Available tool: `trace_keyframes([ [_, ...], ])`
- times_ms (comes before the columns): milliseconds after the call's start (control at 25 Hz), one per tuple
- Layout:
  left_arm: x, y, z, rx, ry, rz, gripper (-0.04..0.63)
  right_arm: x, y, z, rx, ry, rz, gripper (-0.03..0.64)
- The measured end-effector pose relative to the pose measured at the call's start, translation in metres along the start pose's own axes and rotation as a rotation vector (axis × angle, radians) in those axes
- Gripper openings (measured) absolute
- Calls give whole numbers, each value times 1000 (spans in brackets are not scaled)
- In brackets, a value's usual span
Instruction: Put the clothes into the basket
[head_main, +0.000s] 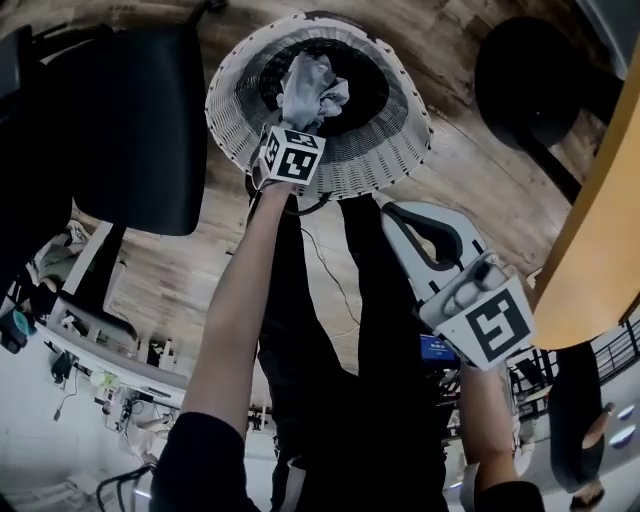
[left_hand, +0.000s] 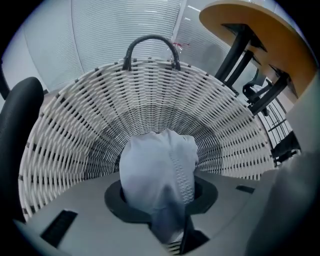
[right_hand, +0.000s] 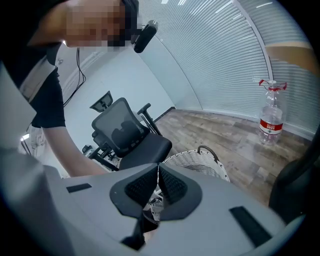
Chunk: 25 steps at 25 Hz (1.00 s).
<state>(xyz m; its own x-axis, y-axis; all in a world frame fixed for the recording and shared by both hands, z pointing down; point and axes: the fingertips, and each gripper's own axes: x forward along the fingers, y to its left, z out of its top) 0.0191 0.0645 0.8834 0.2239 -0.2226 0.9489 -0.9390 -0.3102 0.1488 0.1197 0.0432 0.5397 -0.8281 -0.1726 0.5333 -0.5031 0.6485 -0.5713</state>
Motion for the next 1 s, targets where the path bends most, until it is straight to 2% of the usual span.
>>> trace_keyframes([
  [320,65,25,-14,-64,52,-5,147,17,-24,-33,5,20,6,17],
  [640,115,48,-21,-52,114,28,150,29,-37,-58,53,64,-62,17],
  [800,128,53,-15,-55,105,42,116,27,-37,-72,69,77,-71,17],
  [1000,142,59,-13,-40,114,47,114,34,-44,-80,92,84,-94,17],
])
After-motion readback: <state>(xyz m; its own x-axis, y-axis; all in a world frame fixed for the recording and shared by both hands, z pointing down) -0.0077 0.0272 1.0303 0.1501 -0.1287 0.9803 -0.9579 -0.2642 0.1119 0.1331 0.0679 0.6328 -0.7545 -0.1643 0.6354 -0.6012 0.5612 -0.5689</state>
